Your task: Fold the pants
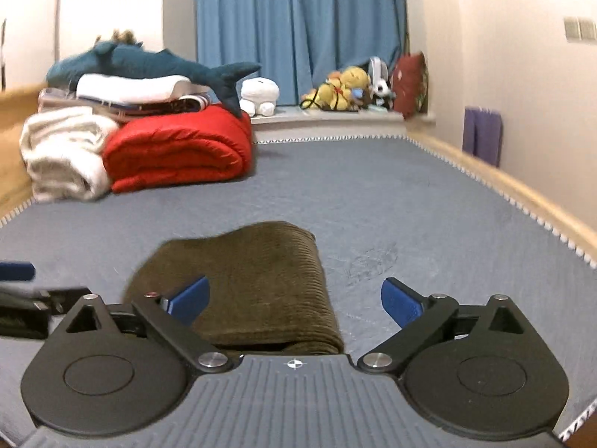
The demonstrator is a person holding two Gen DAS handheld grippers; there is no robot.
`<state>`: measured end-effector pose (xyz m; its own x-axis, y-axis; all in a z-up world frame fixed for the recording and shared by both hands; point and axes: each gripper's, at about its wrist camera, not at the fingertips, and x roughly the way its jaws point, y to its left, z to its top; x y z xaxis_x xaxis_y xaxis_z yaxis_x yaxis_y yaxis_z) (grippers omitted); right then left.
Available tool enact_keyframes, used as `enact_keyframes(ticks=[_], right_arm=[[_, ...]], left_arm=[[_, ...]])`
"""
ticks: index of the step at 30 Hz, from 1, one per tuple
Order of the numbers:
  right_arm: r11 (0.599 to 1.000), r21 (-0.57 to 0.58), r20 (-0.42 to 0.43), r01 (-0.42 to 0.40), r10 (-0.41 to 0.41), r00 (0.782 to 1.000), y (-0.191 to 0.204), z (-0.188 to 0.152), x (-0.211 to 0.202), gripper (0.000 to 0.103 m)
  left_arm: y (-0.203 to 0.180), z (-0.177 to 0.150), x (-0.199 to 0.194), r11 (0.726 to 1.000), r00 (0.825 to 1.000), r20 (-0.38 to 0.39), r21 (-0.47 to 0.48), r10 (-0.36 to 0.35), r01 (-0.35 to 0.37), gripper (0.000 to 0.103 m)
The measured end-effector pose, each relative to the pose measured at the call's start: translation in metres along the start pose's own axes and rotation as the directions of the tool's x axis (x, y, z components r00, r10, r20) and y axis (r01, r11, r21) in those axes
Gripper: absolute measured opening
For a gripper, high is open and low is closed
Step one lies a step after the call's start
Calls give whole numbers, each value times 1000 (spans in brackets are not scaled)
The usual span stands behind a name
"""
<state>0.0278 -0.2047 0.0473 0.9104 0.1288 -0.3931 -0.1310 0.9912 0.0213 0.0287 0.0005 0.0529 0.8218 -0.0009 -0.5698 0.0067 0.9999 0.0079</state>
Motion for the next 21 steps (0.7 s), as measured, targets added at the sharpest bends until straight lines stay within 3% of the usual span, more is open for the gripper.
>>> enact_keyframes(ticks=[2, 4, 6, 11, 15, 21], right_arm=[[999, -13, -11, 44, -44, 999, -3, -23, 12, 98], [997, 37, -128, 66, -61, 990, -4, -38, 39, 97], [989, 130, -193, 70, -44, 980, -12, -41, 54, 97], [991, 85, -175, 102, -86, 981, -9, -42, 68, 99], [990, 106, -220, 88, -63, 973, -5, -42, 79, 99], [996, 59, -194, 63, -51, 980, 5, -38, 80, 102]], left_arm=[[-8, -20, 20, 998, 996, -73, 14, 60, -59, 103], [-12, -28, 37, 1000, 986, -164, 1, 6, -5, 103], [-14, -27, 45, 1000, 985, -171, 2, -6, 6, 103], [-9, -22, 69, 998, 977, -215, -52, 5, -16, 103], [-5, -22, 83, 995, 966, -258, -95, -13, -11, 103], [-13, -29, 94, 995, 961, -277, -95, -9, -18, 103]])
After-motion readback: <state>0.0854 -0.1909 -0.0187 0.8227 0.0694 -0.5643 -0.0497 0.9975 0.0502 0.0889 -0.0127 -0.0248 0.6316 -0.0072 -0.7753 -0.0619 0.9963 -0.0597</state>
